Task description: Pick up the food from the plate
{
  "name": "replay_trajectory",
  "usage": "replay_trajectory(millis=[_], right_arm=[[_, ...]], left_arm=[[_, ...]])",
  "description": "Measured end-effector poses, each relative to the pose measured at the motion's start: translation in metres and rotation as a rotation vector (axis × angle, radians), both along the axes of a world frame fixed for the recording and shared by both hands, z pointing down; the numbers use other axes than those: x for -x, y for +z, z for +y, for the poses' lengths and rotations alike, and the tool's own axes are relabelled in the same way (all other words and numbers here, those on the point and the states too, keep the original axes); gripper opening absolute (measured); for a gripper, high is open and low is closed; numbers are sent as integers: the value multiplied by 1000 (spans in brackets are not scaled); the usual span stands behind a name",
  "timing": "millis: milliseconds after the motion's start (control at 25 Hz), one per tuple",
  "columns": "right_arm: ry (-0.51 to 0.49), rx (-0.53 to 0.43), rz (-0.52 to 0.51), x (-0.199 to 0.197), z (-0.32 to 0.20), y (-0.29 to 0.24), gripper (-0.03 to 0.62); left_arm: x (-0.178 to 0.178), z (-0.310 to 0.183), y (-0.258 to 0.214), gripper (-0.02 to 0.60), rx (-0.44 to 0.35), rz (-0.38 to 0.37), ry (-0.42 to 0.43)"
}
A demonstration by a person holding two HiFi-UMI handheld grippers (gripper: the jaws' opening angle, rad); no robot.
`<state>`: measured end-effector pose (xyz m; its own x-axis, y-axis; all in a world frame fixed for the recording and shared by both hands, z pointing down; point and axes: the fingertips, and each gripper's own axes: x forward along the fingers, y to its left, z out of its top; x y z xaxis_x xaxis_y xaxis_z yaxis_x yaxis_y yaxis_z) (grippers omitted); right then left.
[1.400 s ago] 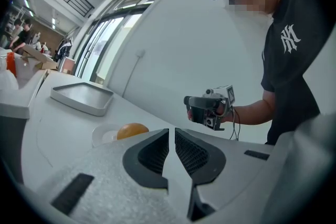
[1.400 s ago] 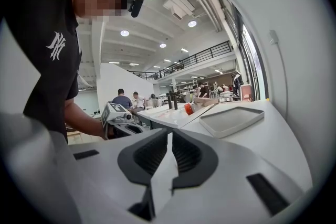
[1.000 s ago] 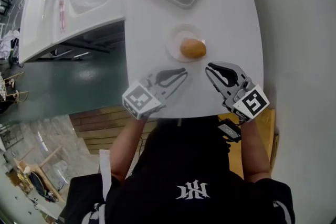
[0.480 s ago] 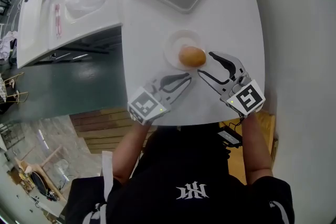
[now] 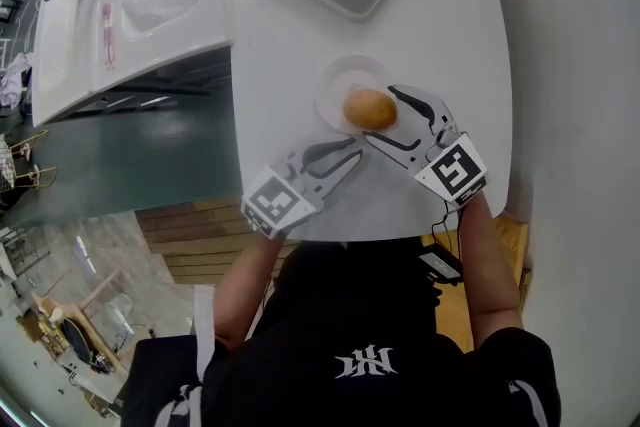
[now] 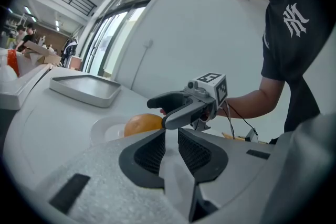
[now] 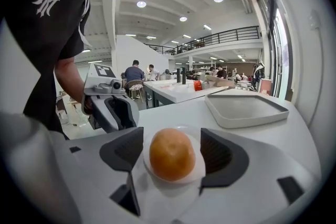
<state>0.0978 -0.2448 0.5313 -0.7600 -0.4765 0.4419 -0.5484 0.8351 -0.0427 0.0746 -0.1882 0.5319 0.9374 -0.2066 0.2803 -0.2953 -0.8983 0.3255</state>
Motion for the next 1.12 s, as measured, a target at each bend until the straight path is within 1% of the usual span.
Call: replay_trajectory(millis=[120,320,520,680,880,1120], right_arm=[[-31,8,10,4,0,8,308],[-55,10,29,10,-5,20,321],[-87,19,19,17,-4,30,324],[-79,12,37,17,-8,38,324],[-82,20,57,18,-7,47,324],[-55,29,22,18,-9,47,324]], left_arm=[[4,0,2,48,16,9,-14],[4,-2,2,48,5,17,-18],[7,-2,4,48,16,27,-25],[10,-1,6,48,55,34,-50],[10,-2,8,48,54,33,-57],[9,-4,7,48,51,36,-54]])
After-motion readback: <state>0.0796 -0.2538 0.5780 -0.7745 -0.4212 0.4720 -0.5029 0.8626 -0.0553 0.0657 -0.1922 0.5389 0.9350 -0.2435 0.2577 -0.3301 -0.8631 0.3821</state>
